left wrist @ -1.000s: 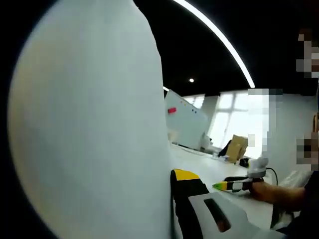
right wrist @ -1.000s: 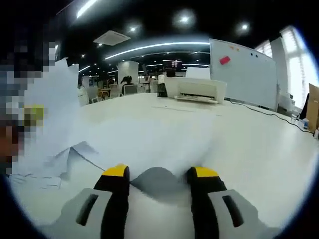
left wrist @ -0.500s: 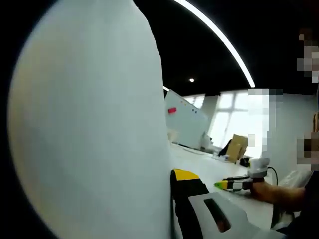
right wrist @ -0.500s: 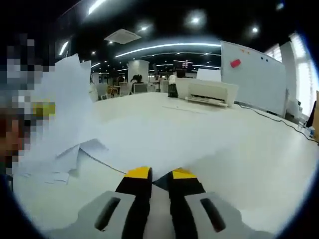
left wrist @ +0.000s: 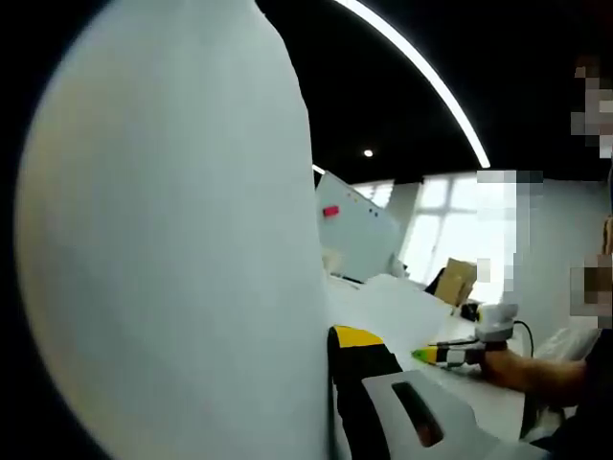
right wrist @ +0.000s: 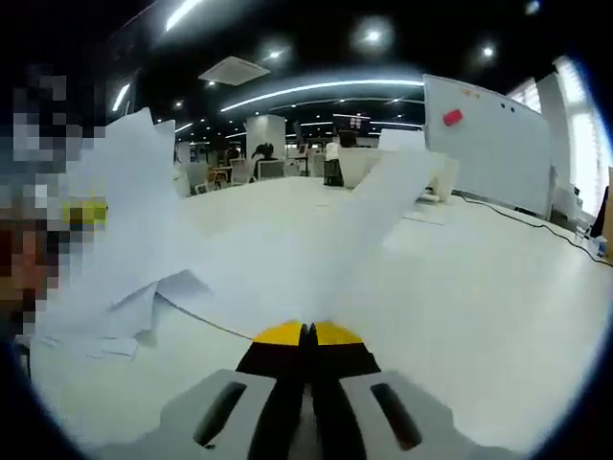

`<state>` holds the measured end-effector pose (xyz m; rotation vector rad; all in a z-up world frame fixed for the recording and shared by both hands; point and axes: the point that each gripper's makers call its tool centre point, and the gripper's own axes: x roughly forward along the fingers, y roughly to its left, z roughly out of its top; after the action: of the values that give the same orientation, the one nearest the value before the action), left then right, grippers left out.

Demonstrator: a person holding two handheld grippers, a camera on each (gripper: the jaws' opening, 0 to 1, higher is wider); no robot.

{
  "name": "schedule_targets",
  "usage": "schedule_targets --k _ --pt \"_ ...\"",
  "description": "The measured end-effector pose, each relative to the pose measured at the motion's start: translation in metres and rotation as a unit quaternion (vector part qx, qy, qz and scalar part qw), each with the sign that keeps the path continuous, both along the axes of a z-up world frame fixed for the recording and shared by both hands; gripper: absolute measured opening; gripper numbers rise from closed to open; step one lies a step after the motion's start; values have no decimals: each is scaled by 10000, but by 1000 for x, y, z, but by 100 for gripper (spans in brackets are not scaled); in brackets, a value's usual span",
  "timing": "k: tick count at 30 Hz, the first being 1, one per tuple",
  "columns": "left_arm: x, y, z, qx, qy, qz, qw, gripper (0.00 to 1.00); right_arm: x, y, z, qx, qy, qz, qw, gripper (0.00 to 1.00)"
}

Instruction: Organize the stack of printing papers by aligning and flattening the scattered papers on the table

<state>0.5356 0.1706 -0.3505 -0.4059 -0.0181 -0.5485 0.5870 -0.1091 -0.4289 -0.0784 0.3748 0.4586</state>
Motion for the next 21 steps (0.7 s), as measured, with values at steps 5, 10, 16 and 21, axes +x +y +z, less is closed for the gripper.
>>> schedule_targets --k 5,10,16,21 --pt "0 0 0 -1 7 3 10000 6 -1 0 1 12 26 -19 10000 0" --pt "0 0 0 9 17 8 10000 6 -7 0 1 117 101 -53 9999 0" --pt "1 1 0 4 15 14 10000 6 -9 -2 8 280 11 -97 9996 0" --pt "1 1 -1 11 16 17 10000 6 -11 -3 12 326 -69 -129 9994 0"
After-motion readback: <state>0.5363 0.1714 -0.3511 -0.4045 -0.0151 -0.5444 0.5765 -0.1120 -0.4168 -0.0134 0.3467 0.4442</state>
